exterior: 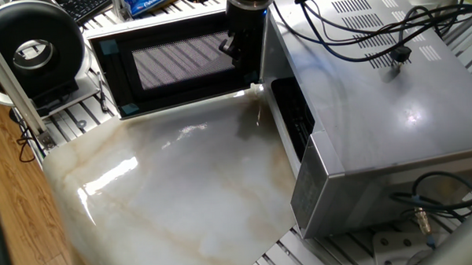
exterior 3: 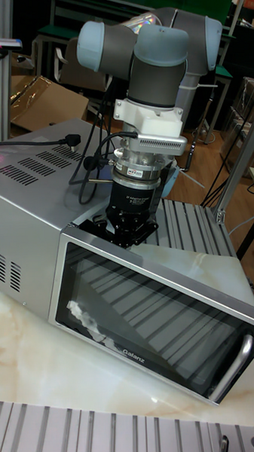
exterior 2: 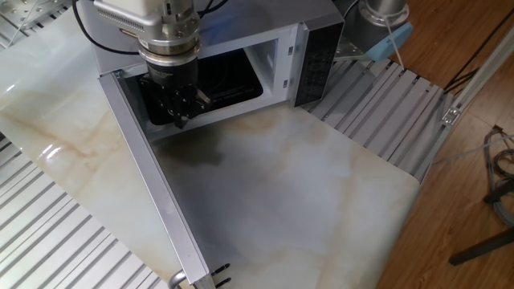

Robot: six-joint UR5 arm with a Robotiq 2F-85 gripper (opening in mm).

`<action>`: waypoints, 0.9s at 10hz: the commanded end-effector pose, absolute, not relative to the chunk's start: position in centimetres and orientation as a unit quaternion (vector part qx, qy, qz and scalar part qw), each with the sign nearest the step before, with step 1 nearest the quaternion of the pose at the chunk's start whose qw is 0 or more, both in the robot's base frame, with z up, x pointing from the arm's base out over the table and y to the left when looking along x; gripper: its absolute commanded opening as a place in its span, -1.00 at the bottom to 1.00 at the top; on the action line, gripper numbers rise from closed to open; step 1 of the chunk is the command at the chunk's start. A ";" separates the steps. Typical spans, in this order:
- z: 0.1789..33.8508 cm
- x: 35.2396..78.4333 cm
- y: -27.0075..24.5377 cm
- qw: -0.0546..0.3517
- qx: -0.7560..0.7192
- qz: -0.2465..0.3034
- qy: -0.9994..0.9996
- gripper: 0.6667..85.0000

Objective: Close the microwave door

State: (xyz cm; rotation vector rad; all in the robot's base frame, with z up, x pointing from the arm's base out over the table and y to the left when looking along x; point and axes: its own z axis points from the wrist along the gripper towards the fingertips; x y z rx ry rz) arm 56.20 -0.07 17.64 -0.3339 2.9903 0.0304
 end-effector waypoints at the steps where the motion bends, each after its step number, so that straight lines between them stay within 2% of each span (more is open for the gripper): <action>1: 17.8 56.3 0.1 0.068 -0.110 0.014 0.991 -0.99; 9: 17.7 56.4 -0.3 0.071 -0.117 0.009 0.991 -0.99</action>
